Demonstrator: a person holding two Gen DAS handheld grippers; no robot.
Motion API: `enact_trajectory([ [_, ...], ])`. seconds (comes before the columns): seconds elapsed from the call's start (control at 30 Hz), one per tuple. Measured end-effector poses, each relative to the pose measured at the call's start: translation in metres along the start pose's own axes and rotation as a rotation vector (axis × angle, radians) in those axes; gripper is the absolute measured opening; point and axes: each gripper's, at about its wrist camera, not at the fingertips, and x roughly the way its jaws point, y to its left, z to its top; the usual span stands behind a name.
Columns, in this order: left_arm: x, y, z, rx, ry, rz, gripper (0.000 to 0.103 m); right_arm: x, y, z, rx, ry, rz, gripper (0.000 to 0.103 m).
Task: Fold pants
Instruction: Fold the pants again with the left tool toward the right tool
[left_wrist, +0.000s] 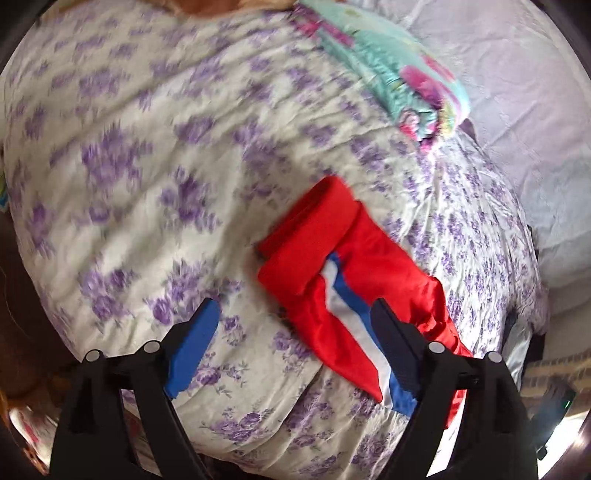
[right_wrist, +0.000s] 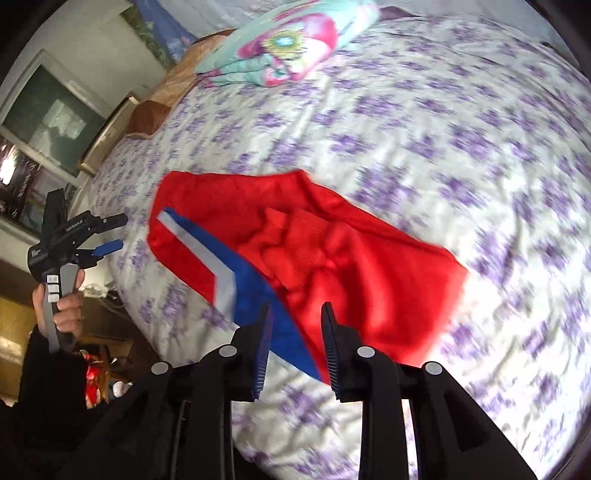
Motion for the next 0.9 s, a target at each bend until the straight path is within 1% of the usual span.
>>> enact_trajectory([
  [0.1, 0.028, 0.008, 0.001, -0.059, 0.069, -0.032, 0.081, -0.009, -0.027, -0.022, 0.107, -0.011, -0.018, 0.028],
  [0.2, 0.055, 0.008, 0.003, -0.072, 0.127, -0.06, 0.081, -0.022, -0.046, -0.043, 0.188, -0.045, -0.052, 0.028],
  [0.27, 0.071, -0.001, 0.008, -0.048, 0.145, -0.034, 0.082, -0.031, -0.059, -0.055, 0.241, -0.067, -0.061, 0.028],
  [0.33, 0.082, -0.01, 0.019, -0.021, 0.146, -0.012, 0.085, -0.035, -0.07, -0.064, 0.292, -0.082, -0.07, 0.028],
  [0.37, 0.087, -0.015, 0.027, -0.008, 0.139, 0.002, 0.085, -0.038, -0.074, -0.067, 0.308, -0.085, -0.076, 0.028],
  [0.43, 0.094, -0.023, 0.042, -0.008, 0.131, 0.017, 0.066, -0.041, -0.081, -0.072, 0.329, -0.085, -0.088, 0.028],
  [0.47, 0.094, -0.027, 0.047, 0.0, 0.127, 0.011, 0.06, -0.042, -0.082, -0.072, 0.333, -0.087, -0.091, 0.028],
  [0.5, 0.093, -0.033, 0.049, 0.017, 0.114, 0.007, 0.052, -0.044, -0.083, -0.073, 0.333, -0.088, -0.095, 0.028],
  [0.53, 0.09, -0.039, 0.049, 0.039, 0.096, 0.014, 0.049, -0.045, -0.082, -0.072, 0.33, -0.09, -0.097, 0.028],
  [0.63, 0.068, -0.068, 0.035, 0.164, 0.006, 0.084, 0.045, -0.043, -0.078, -0.068, 0.314, -0.088, -0.089, 0.028],
  [0.67, 0.058, -0.076, 0.03, 0.195, -0.02, 0.082, 0.045, -0.04, -0.076, -0.066, 0.306, -0.079, -0.083, 0.028],
  [0.77, 0.025, -0.098, 0.012, 0.284, -0.094, 0.04, 0.045, -0.025, -0.062, -0.053, 0.245, -0.039, -0.047, 0.029],
  [0.83, 0.011, -0.109, 0.002, 0.323, -0.111, 0.009, 0.045, -0.007, -0.043, -0.036, 0.172, -0.001, 0.014, 0.029],
  [0.9, 0.005, -0.119, -0.007, 0.367, -0.12, 0.011, 0.045, 0.014, -0.021, -0.017, 0.09, 0.03, 0.065, 0.029],
])
